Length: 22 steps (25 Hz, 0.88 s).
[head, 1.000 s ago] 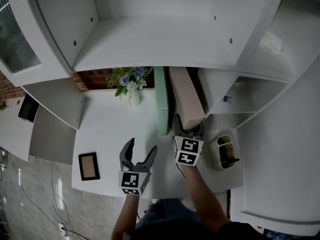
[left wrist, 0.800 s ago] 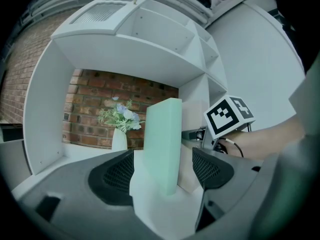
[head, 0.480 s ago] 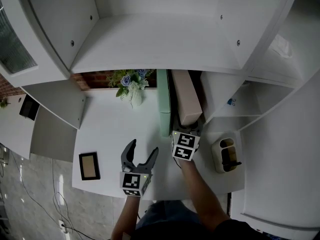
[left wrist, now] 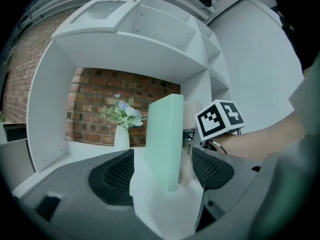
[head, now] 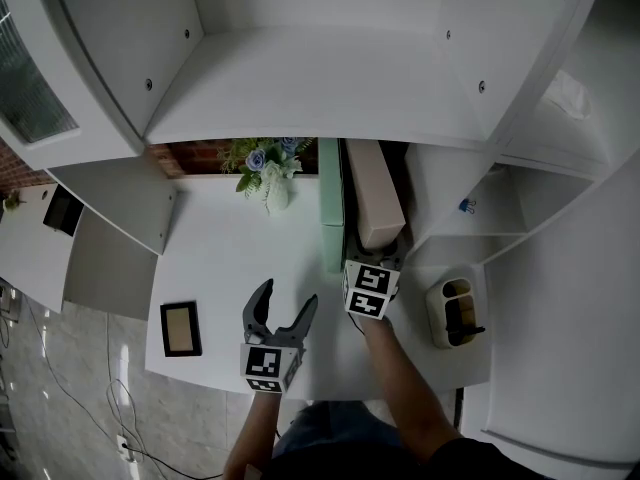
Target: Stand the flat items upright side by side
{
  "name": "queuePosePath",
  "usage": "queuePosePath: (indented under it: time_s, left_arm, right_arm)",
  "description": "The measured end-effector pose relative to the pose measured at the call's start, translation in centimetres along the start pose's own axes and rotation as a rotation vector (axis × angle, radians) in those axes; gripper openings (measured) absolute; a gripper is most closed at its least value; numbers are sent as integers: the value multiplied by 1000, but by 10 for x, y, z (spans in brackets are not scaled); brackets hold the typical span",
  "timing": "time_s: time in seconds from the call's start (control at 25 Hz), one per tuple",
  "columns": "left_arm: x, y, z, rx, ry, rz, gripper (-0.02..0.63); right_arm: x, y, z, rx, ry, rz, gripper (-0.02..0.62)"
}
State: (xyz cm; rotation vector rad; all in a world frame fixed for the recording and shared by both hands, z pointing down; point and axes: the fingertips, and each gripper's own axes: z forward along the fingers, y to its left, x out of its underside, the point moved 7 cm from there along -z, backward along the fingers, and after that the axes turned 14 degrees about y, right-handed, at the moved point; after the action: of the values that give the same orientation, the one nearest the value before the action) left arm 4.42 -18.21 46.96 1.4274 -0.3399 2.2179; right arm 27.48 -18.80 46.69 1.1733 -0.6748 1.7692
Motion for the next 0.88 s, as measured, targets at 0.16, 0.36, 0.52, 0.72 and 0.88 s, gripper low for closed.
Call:
queuePosePath:
  time_s: [0.16, 0.36, 0.52, 0.72, 0.88]
  left_arm:
    - [2, -1, -4, -4, 0, -2, 345]
    - [3, -2, -8, -8, -3, -6, 345]
    - [0, -4, -11, -8, -16, -7, 345]
    - [-6, -9, -18, -8, -42, -2, 345]
    - [-14, -17, -25, 2, -70, 8, 345]
  right_arm:
    - [1, -2, -2, -6, 5, -2, 296]
    - [0, -3, -14, -15, -3, -14, 308]
    - [-1, -4, -34, -23, -25, -20, 308]
    - [1, -9, -77, -50, -64, 5, 308]
    - [2, -19, -121, -61, -104, 23, 308]
